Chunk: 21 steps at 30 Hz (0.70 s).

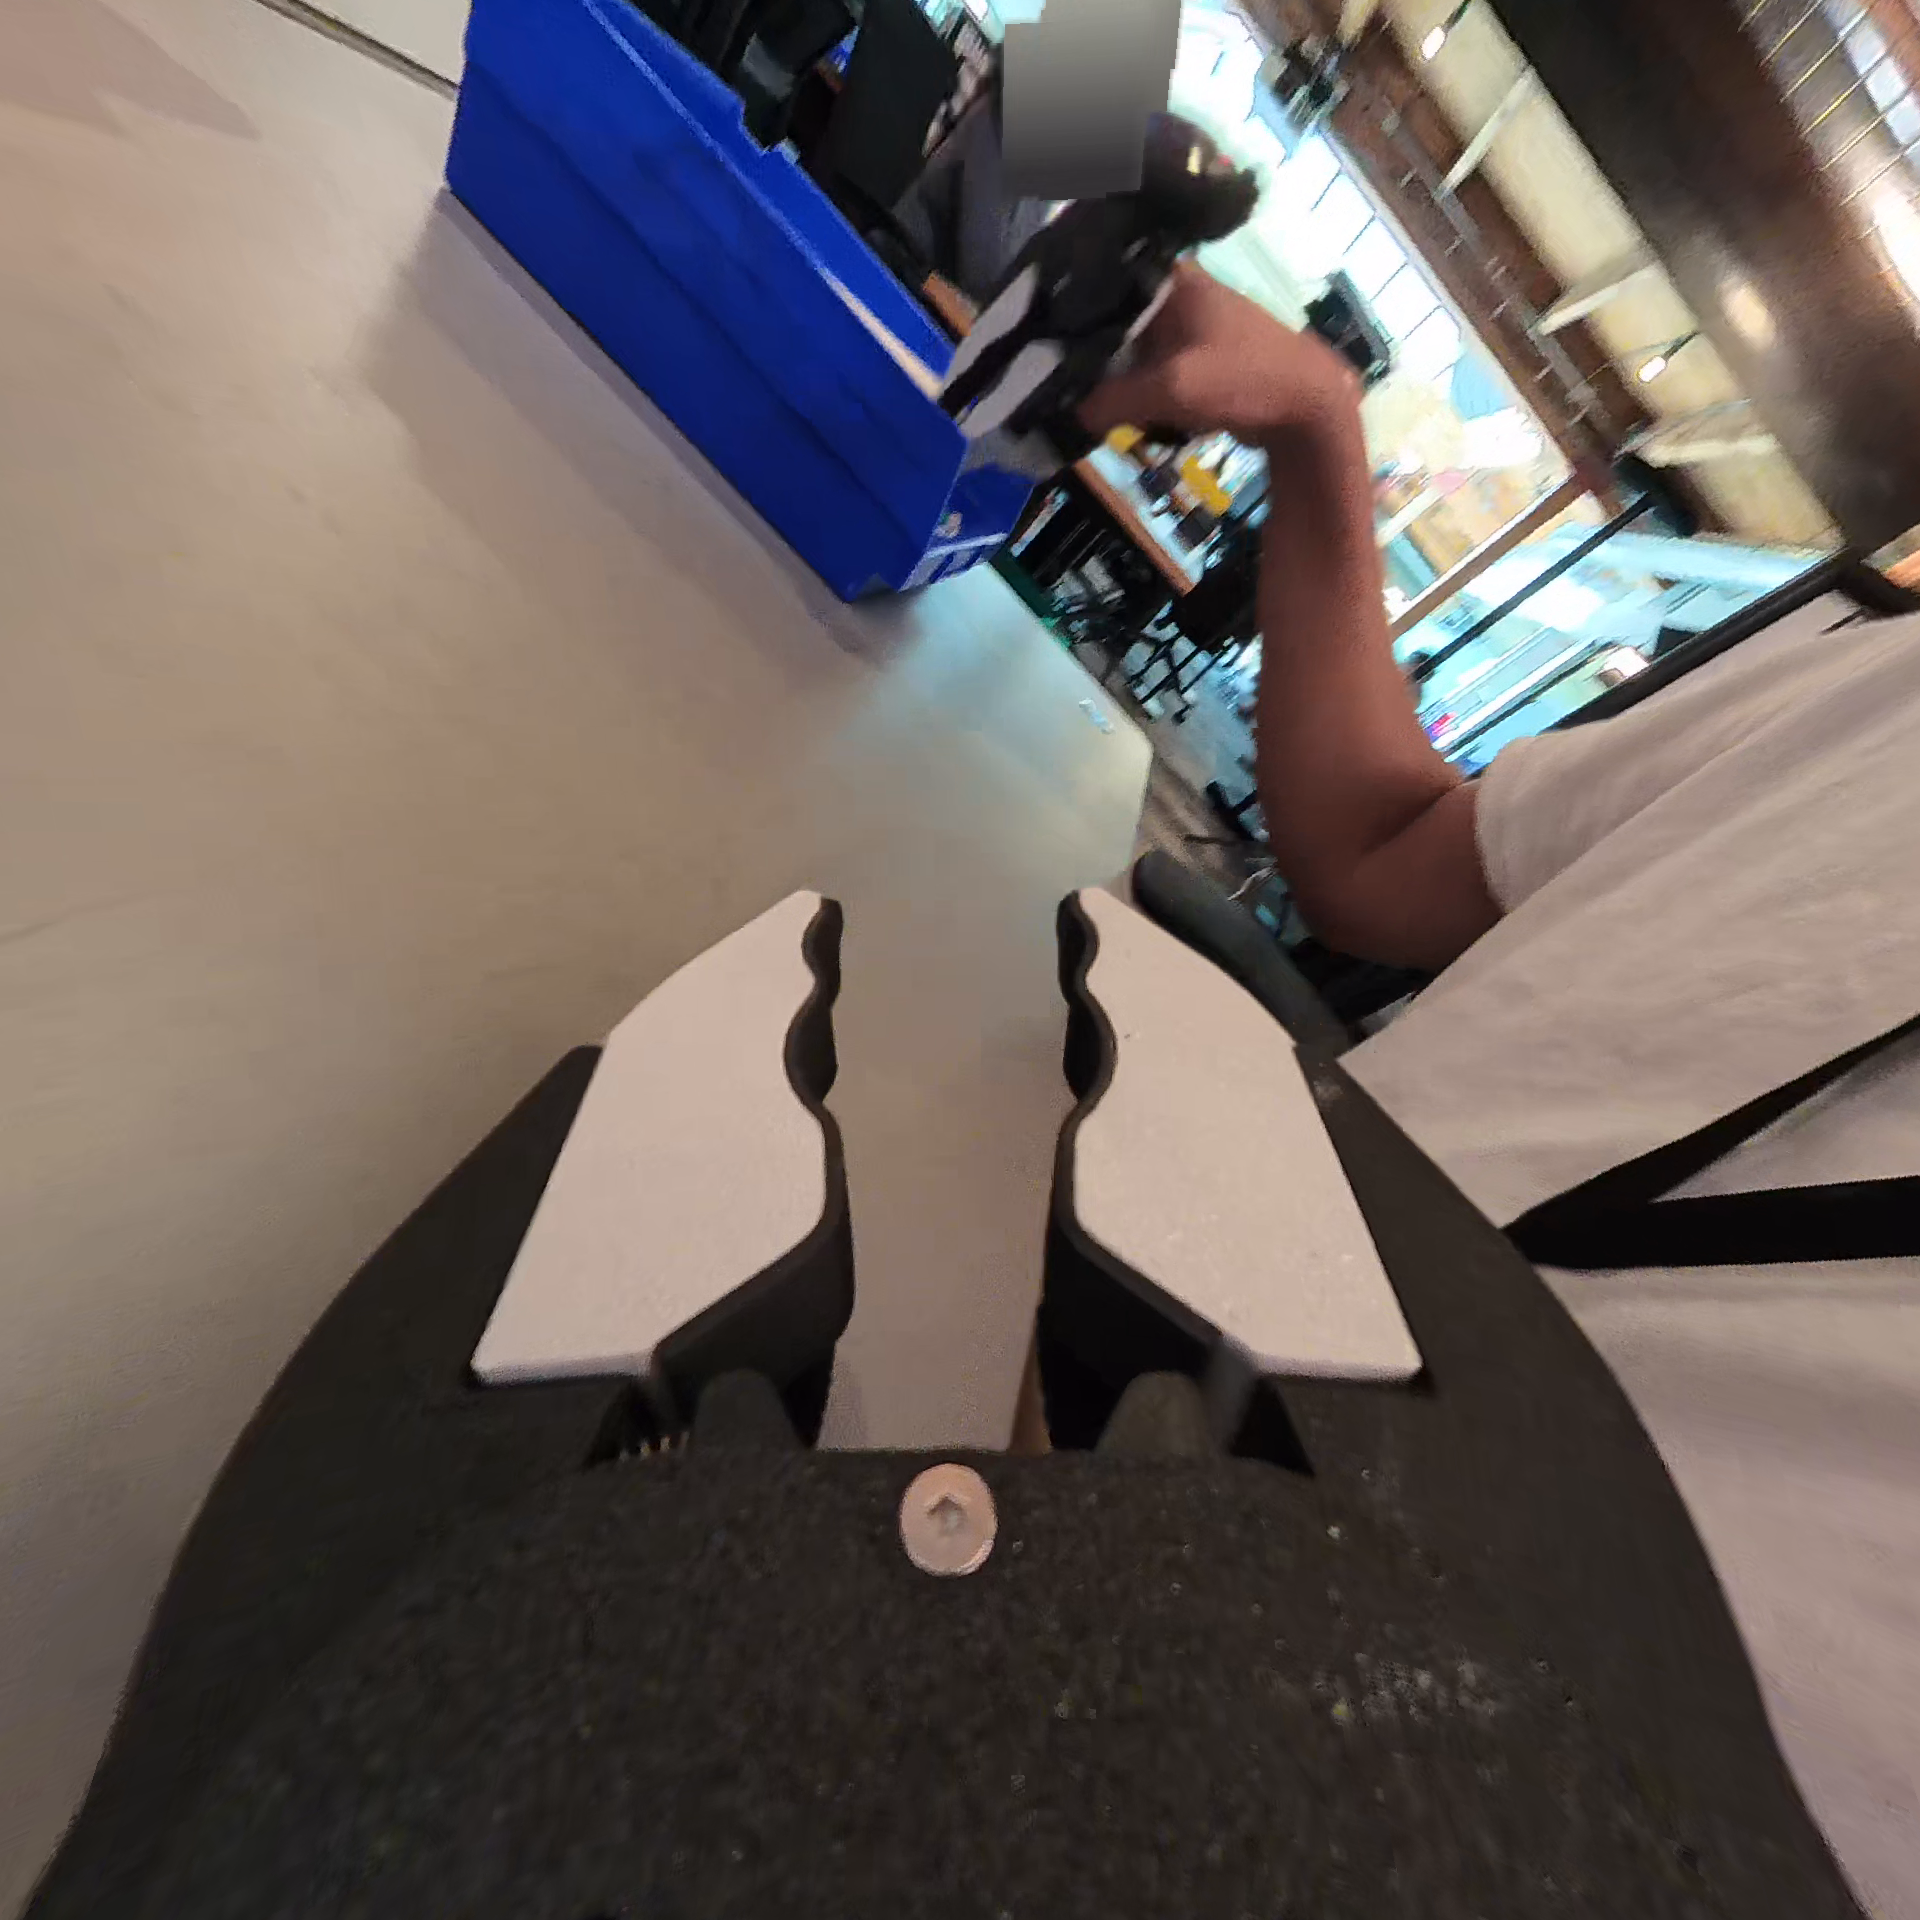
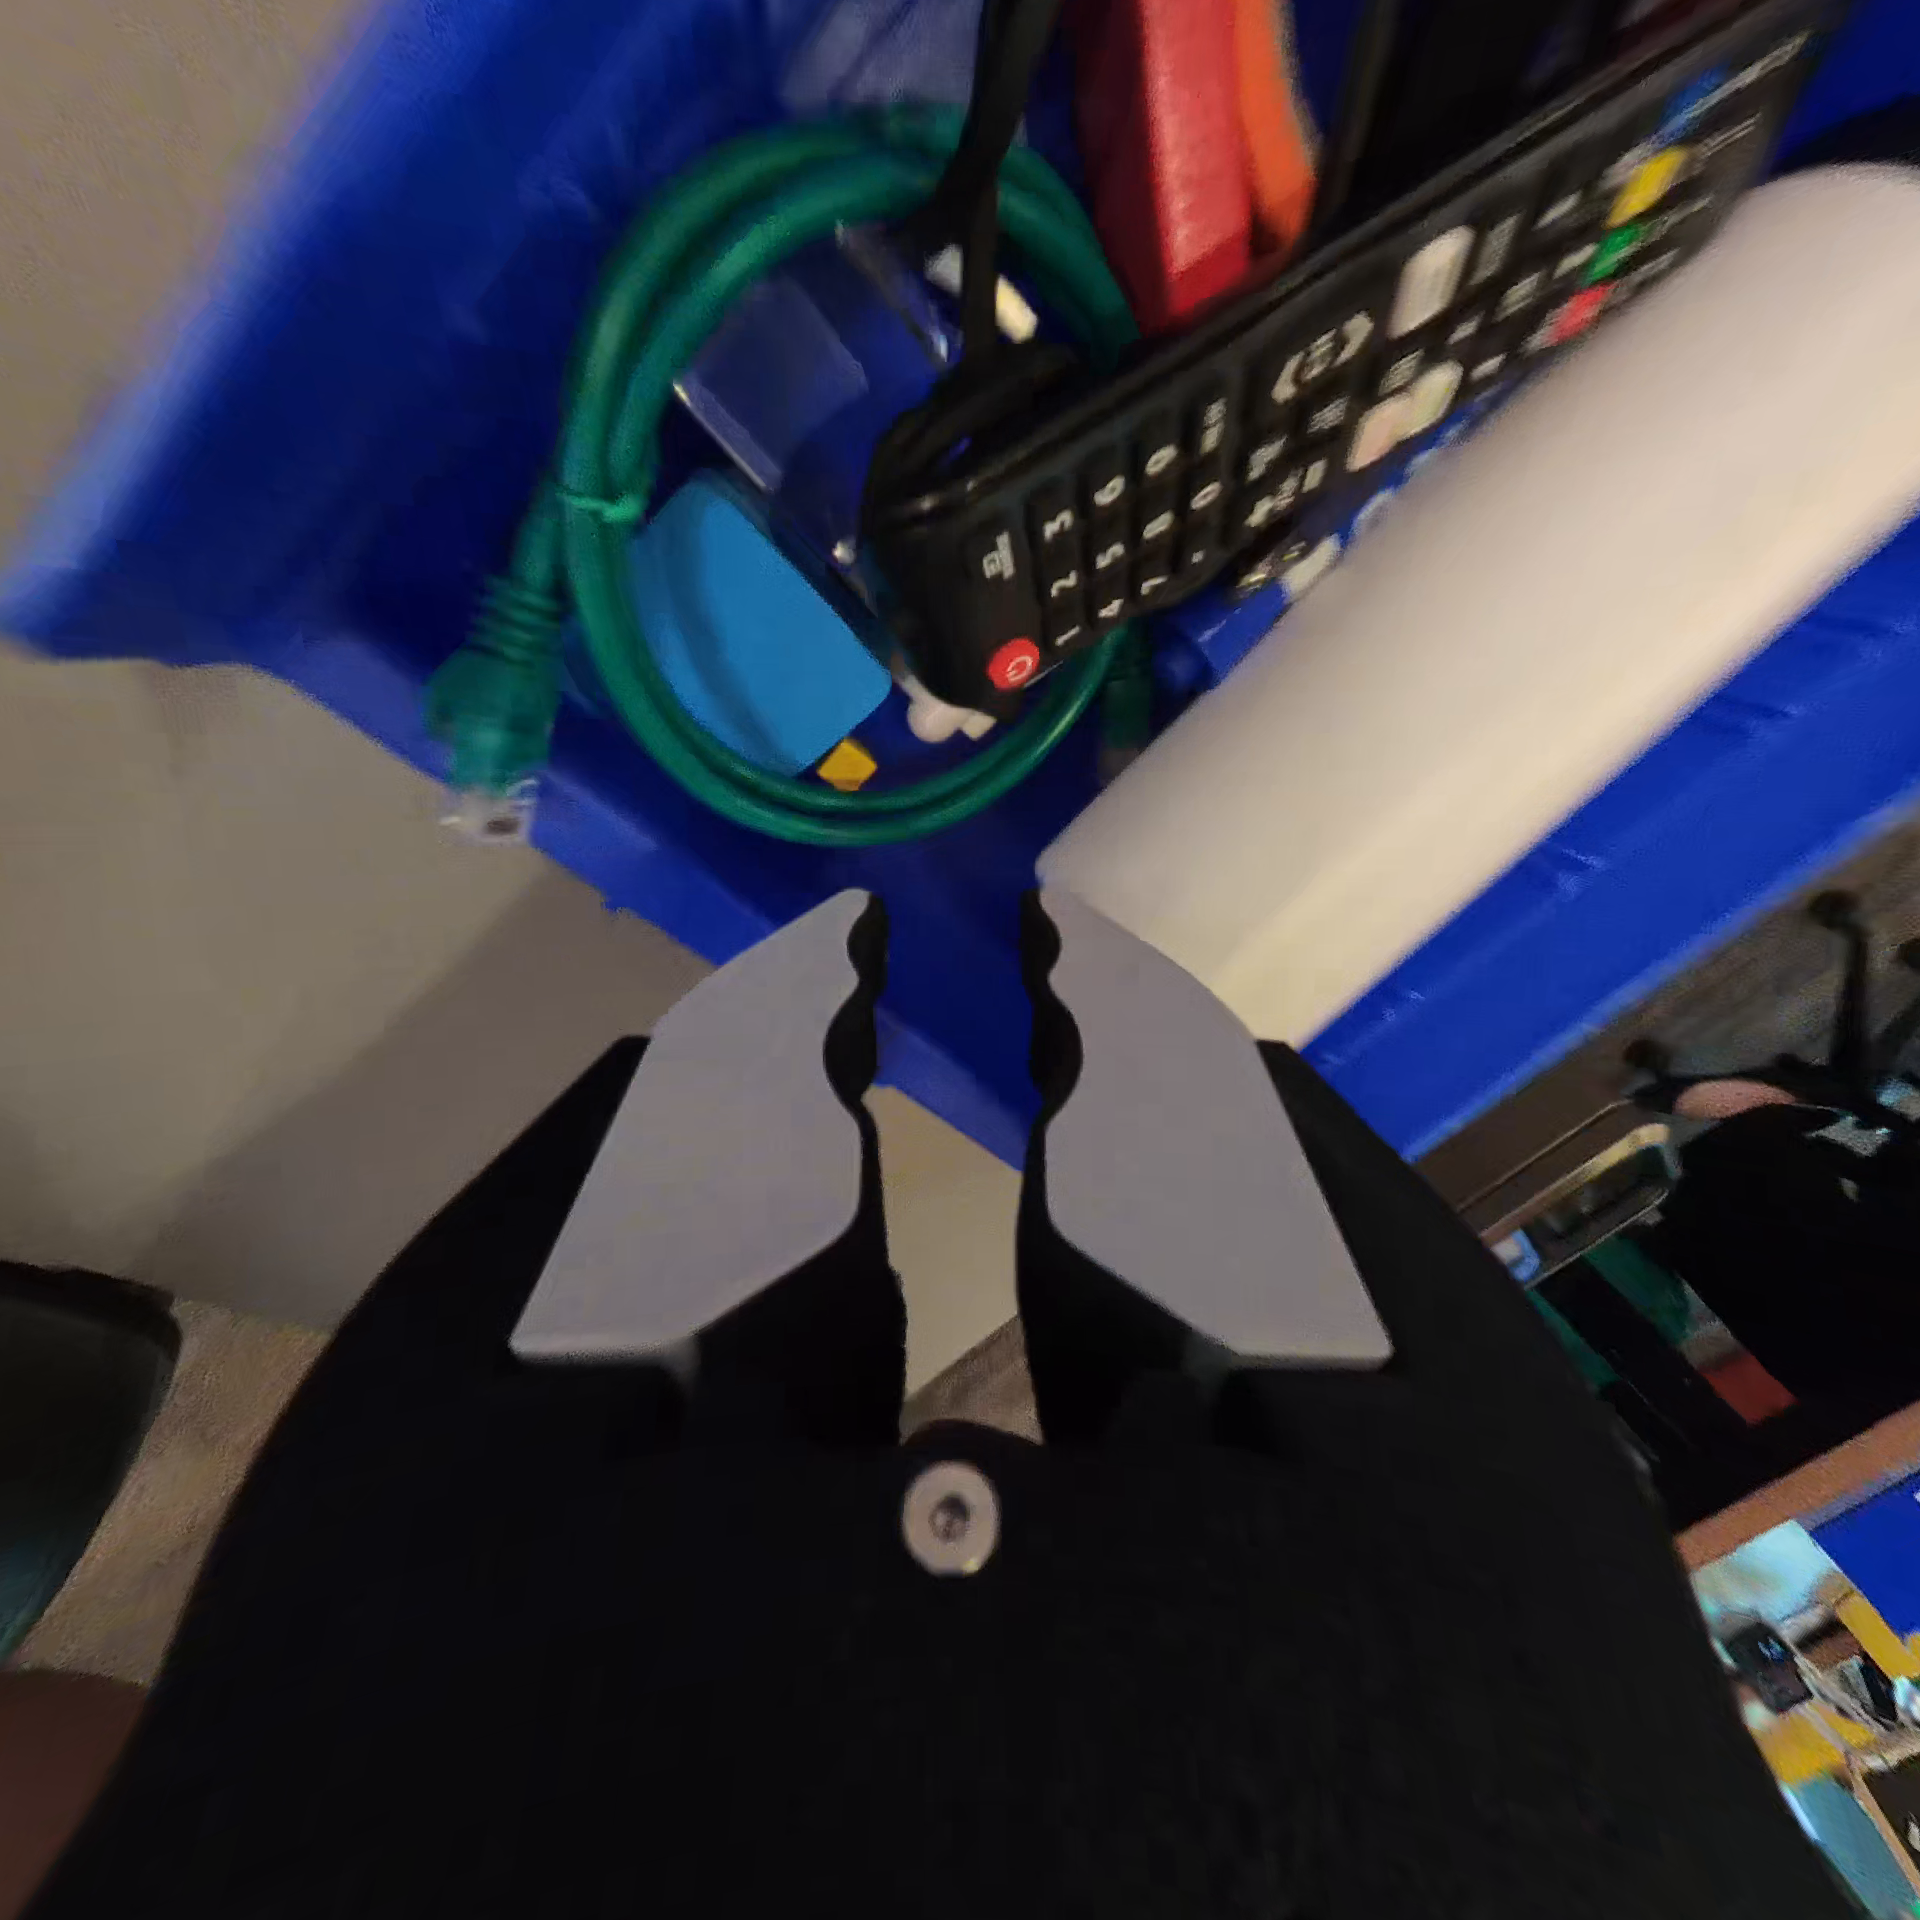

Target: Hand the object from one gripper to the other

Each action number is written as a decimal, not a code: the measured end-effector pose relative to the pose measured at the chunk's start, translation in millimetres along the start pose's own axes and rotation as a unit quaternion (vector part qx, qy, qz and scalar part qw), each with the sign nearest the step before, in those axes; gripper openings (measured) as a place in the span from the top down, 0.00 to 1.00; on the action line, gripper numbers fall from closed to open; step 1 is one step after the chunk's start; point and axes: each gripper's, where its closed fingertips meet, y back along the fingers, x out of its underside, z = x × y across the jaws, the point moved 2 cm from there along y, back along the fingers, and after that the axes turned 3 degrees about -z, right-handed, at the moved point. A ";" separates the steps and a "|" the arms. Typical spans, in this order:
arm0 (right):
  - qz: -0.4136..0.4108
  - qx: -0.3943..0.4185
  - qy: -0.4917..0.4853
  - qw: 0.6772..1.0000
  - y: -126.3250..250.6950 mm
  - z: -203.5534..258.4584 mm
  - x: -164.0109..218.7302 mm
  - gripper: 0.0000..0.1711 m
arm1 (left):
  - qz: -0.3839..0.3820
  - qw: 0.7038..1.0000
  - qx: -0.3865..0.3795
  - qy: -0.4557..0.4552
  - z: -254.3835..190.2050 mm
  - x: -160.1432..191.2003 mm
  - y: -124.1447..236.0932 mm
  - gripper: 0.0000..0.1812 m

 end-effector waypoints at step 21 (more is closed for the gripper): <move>-0.629 -0.355 -0.136 0.678 63.3 220.5 -150.9 0.77 | 0.081 0.970 -0.081 -0.212 -27.9 -45.7 52.9 0.78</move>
